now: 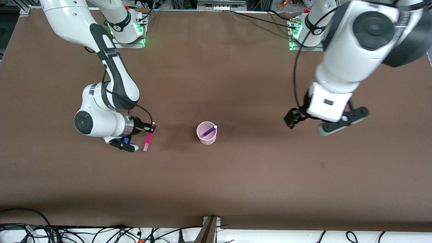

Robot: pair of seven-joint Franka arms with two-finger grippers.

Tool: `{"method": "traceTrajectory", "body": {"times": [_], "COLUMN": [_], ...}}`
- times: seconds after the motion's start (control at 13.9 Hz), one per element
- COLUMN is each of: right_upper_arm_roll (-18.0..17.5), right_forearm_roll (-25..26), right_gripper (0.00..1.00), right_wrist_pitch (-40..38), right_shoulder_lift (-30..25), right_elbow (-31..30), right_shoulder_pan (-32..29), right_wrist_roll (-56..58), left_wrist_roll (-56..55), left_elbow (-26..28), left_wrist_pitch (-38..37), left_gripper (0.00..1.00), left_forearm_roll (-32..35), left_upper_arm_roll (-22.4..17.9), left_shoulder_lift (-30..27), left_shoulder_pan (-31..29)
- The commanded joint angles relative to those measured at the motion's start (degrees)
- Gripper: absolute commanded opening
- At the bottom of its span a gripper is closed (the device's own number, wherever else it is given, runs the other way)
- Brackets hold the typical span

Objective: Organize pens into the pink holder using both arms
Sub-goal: 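Open and withdraw the left gripper while the right gripper lifts the pink marker, then carry the pink marker upright over the pink cup with the right gripper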

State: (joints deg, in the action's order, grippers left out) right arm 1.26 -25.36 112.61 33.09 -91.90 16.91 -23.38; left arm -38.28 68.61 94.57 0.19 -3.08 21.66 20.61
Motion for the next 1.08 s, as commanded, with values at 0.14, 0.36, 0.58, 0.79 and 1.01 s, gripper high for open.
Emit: {"method": "traceTrajectory", "body": {"times": [0.14, 0.36, 0.58, 0.79, 1.01], "right_upper_arm_roll": [-1.34, -1.96, -2.14, -2.23, -2.14], "right_forearm_roll": [-8.72, -19.34, -22.45, -25.43, -26.23], "right_gripper": [0.16, 0.16, 0.16, 0.16, 0.16], "right_wrist_pitch": [-6.0, -5.12, -2.94, 1.11, 5.06], "right_shoulder_lift": [-0.13, 0.74, 2.94, 4.0, 5.4], "right_elbow": [7.69, 10.77, 13.41, 13.33, 13.33], "right_shoulder_pan": [3.47, 5.06, 5.24, 7.69, 10.94], "right_wrist_roll": [-16.66, -27.38, -36.62, -39.11, -39.28], "left_wrist_roll": [19.52, 30.26, 40.09, 46.79, 47.86], "left_elbow": [8.9, 11.46, 12.95, 14.27, 14.36], "left_wrist_pitch": [-0.97, -0.71, -0.7, -0.79, -1.32], "left_gripper": [1.0, 1.0, 1.0, 1.0, 1.0], "left_forearm_roll": [-2.03, -2.82, -4.75, -4.85, -4.85], "left_upper_arm_roll": [0.7, 0.7, 0.7, 0.7, 0.62], "left_shoulder_lift": [-5.58, -5.67, -5.67, -6.72, -6.99], "left_shoulder_pan": [-7.67, -12.6, -18.66, -21.83, -22.54]}}
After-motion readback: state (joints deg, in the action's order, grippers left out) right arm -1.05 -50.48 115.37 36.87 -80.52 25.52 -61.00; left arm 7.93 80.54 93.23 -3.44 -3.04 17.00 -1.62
